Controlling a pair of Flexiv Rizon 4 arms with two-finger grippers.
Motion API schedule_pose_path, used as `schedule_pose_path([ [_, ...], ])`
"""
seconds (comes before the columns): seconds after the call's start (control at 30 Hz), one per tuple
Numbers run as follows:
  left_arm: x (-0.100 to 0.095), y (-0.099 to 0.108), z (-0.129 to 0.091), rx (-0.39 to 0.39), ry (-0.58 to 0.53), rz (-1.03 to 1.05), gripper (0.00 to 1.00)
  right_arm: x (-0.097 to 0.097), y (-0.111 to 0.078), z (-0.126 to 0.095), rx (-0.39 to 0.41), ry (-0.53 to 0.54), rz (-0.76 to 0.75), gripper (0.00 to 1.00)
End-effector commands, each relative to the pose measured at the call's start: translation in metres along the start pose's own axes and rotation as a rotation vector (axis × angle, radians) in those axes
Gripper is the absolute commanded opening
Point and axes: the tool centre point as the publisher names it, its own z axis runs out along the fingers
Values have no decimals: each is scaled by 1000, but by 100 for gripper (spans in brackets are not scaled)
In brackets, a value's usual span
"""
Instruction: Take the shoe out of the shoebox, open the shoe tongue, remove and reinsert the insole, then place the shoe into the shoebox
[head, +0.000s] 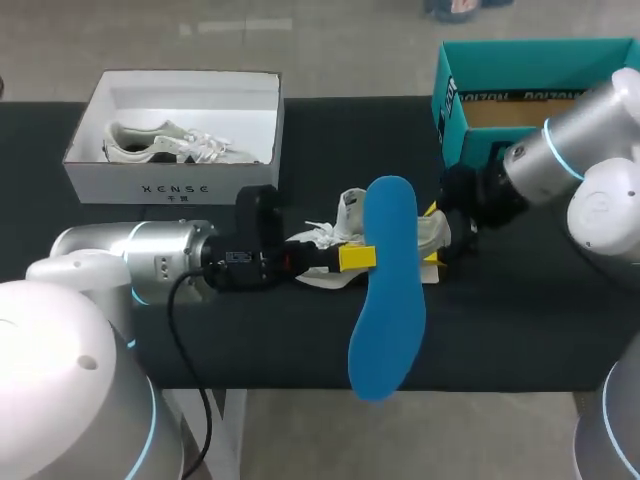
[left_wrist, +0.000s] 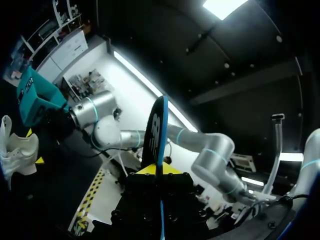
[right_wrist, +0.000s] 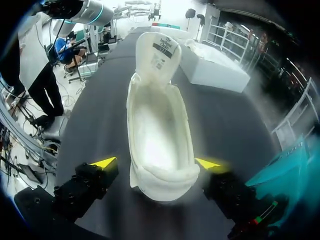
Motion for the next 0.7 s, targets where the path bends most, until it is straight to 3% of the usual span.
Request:
schedule_pose_path([
  [0.03, 0, 1, 0, 3, 0, 0, 0, 0, 13, -15, 285, -17, 7, 100],
  [0.13, 0, 1, 0, 3, 0, 0, 0, -3, 16, -23, 341, -37, 17, 100],
  [0.63, 0, 1, 0, 3, 0, 0, 0, -4, 18, -28, 333, -70, 29, 100],
  [0.7, 0, 1, 0, 3, 0, 0, 0, 1, 14, -34, 395, -56, 59, 100],
])
